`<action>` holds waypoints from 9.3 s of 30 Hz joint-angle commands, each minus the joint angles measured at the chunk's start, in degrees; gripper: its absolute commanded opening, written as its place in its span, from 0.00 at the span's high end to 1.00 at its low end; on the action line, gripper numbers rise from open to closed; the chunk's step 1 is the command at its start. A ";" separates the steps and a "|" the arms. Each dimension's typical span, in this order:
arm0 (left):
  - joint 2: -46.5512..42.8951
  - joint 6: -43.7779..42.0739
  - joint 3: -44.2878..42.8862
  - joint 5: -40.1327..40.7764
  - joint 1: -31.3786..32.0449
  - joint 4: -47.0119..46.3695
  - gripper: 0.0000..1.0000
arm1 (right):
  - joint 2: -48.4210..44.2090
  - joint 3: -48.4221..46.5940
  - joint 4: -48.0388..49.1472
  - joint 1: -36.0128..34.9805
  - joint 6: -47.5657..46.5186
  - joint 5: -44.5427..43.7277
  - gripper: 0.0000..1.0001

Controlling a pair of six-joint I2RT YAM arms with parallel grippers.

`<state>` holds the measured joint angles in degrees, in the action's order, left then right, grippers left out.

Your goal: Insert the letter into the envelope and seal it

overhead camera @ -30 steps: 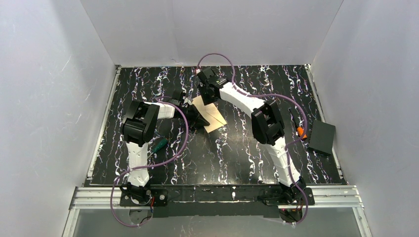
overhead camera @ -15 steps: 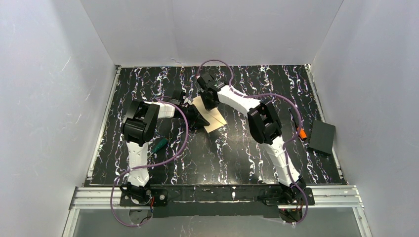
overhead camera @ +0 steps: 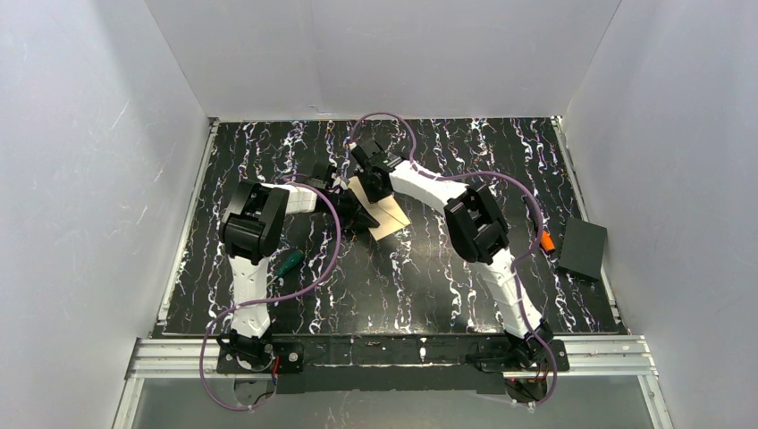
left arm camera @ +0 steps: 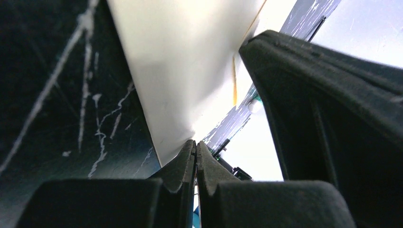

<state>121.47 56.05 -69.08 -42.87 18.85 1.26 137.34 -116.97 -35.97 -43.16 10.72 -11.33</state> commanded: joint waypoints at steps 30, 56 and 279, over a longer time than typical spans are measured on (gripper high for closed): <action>-19.80 -20.12 -8.70 12.25 -1.89 26.65 0.82 | -35.47 28.07 -7.80 14.83 16.12 -0.58 0.66; -40.37 -29.98 -1.05 35.57 -4.05 34.56 0.10 | -45.68 53.07 -11.11 27.62 54.64 -4.88 0.52; -52.70 -29.55 1.88 0.40 -2.33 -3.28 1.00 | -56.12 30.50 28.71 3.11 38.73 15.82 0.20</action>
<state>69.78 38.15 -68.18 -60.31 16.82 -9.78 84.64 -85.14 16.36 -38.81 53.60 31.81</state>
